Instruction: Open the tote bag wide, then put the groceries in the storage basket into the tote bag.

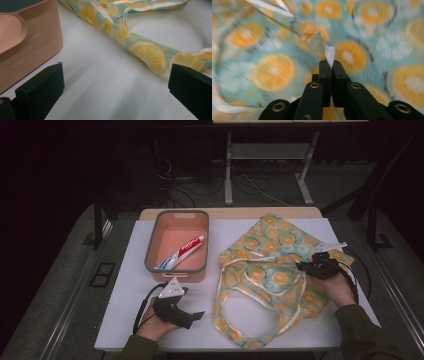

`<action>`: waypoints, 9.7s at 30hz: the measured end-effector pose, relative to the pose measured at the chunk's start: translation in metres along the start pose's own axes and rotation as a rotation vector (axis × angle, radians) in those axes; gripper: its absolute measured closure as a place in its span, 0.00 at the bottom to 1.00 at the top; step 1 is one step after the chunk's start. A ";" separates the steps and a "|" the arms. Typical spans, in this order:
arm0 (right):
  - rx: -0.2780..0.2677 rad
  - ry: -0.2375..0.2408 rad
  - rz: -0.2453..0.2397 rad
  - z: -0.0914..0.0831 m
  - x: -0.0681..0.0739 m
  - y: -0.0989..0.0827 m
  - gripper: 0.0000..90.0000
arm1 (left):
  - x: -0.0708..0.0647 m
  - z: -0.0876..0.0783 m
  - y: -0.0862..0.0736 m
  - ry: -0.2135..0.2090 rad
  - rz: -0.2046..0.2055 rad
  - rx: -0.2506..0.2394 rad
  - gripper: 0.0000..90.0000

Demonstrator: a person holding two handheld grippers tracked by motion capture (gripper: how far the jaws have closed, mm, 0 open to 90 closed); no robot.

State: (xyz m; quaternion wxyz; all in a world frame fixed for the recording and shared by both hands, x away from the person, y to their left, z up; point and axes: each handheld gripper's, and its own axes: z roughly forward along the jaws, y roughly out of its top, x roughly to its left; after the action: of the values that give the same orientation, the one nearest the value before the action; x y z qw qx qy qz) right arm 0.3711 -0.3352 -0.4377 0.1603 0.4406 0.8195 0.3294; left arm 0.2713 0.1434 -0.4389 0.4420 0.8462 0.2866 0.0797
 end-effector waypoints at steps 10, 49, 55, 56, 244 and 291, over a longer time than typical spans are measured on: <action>-0.011 0.012 0.059 -0.006 0.000 0.000 0.52 | 0.000 0.000 0.000 -0.001 0.001 0.001 0.00; 0.067 0.228 -0.252 0.003 0.115 -0.007 0.96 | -0.001 0.001 0.000 -0.007 0.004 0.005 0.00; -0.004 0.186 -0.219 -0.010 0.100 -0.002 0.97 | -0.001 0.001 0.000 -0.006 0.005 0.006 0.00; -0.008 0.171 -0.208 -0.011 0.097 -0.002 0.97 | -0.001 0.001 0.000 -0.005 0.005 0.005 0.00; -0.180 0.184 -0.027 -0.022 0.049 0.039 0.99 | 0.042 0.007 0.150 -0.043 0.064 0.171 0.83; -0.200 0.188 -0.033 -0.026 0.051 0.039 0.99 | -0.038 0.185 0.166 -0.108 0.126 0.294 0.83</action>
State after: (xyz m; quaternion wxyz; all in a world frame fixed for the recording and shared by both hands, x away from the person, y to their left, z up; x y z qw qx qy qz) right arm 0.3521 -0.2880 -0.3901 0.1311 0.3761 0.8011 0.4467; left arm 0.3808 -0.0812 -0.4135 0.3225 0.9211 0.2172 0.0189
